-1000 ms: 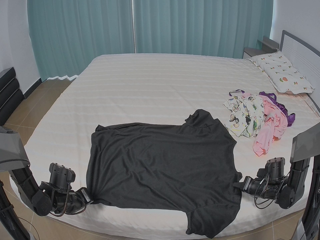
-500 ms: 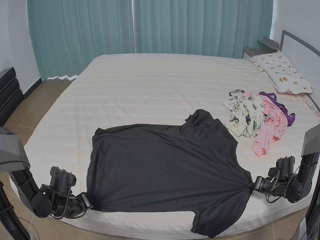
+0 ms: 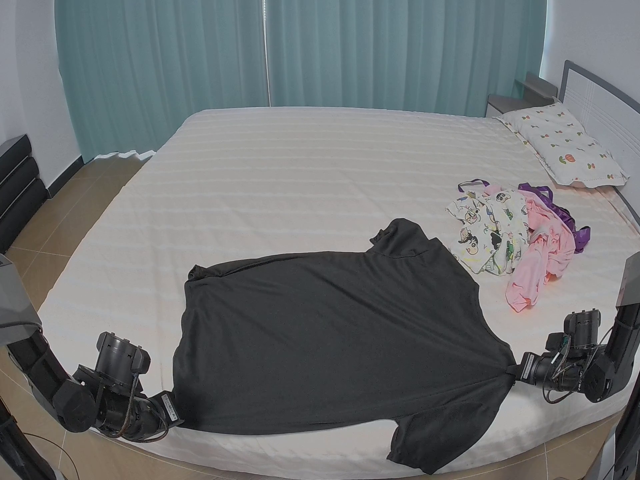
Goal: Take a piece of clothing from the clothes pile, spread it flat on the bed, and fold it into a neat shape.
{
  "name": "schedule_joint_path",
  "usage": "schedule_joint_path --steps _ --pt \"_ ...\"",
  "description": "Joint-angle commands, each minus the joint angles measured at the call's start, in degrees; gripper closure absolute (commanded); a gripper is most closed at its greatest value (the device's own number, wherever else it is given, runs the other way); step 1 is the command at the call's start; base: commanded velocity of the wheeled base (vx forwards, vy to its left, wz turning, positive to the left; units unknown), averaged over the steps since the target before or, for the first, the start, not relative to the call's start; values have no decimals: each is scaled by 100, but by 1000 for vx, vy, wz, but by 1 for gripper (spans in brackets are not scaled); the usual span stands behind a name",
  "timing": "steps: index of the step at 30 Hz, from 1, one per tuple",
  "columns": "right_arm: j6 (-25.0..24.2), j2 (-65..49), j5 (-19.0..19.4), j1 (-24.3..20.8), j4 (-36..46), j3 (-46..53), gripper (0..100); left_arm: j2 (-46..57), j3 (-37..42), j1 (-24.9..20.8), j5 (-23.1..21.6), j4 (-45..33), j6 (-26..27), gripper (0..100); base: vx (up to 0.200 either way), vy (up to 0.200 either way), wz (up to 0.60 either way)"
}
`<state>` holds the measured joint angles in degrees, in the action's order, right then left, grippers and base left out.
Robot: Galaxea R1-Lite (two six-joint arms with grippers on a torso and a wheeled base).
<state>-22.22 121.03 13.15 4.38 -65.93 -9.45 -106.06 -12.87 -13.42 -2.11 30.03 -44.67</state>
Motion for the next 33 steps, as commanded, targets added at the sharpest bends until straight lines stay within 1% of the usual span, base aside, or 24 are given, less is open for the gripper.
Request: schedule_joint_path --steps 1,6,7,9,10,15,19,24,26,27,31,33 --pt "69 -9 3 2 10 66 100 -143 -40 -11 0 12 2 100 0 0 0" --pt "104 44 12 -60 1 75 100 -354 -40 -20 -9 38 19 100 0 0 0" --pt "113 88 29 -77 -17 92 0 -416 -40 -20 -9 38 72 100 0 0 0" --pt "95 96 108 -148 -43 83 0 -468 -40 -20 -18 47 125 100 0 0 0" --pt "87 96 126 -148 -52 83 0 -468 -49 -20 -18 56 125 0 0 0 0" --pt "43 0 161 -139 -78 75 0 -407 -75 15 -44 214 81 0 0 0 0" --pt "8 -238 161 -139 -166 48 0 -143 -101 164 -44 390 72 0 0 0 0" --pt "-344 -449 161 -148 -184 -48 0 446 -286 481 -176 416 63 0 0 0 0" --pt "-362 -449 161 -148 -184 -66 0 472 -303 490 -185 416 63 0 0 0 0" --pt "-406 -440 152 -148 -184 -110 0 595 -391 569 -264 425 46 0 0 0 0" --pt "-414 -405 152 -156 -184 -110 0 595 -611 578 -273 460 -323 0 0 0 0" --pt "-414 -405 152 -156 -184 -110 0 586 -690 578 -273 460 -420 0 0 0 0"
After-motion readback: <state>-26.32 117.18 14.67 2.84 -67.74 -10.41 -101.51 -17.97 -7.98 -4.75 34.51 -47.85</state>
